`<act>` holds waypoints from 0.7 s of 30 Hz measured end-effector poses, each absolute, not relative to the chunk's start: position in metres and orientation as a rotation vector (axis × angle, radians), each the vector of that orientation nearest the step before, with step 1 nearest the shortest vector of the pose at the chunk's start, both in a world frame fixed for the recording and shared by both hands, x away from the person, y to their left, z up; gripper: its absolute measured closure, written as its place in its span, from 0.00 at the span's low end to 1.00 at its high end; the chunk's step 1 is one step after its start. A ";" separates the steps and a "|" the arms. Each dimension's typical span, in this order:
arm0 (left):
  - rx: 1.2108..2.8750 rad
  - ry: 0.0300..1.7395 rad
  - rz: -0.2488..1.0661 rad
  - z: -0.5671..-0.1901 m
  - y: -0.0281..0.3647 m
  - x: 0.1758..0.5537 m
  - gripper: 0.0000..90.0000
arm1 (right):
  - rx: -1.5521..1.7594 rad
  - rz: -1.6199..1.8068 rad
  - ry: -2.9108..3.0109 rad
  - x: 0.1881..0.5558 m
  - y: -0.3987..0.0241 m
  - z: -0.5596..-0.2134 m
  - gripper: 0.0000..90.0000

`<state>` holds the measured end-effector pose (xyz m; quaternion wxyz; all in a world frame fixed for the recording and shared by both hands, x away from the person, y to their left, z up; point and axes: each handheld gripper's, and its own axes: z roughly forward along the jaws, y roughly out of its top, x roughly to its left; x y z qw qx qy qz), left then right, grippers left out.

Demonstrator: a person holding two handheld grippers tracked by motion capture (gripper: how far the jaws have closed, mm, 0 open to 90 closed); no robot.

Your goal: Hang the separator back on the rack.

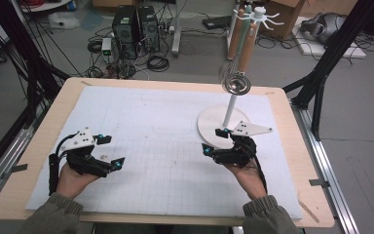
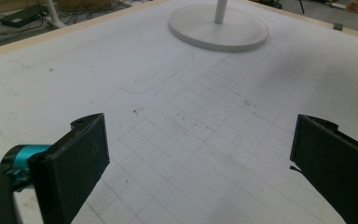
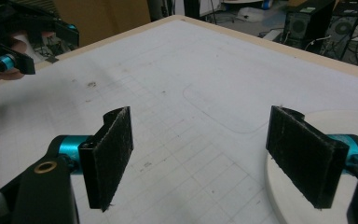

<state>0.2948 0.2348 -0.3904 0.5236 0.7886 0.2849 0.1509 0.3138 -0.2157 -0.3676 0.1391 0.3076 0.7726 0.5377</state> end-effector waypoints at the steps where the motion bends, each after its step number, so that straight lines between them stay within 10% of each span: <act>1: 1.887 0.683 0.361 -0.391 0.235 0.295 0.05 | 0.893 1.555 2.231 0.313 -0.216 -0.369 0.25; 21: 1.895 0.685 0.354 -0.393 0.235 0.295 0.05 | 0.948 1.520 2.216 0.297 -0.232 -0.396 0.24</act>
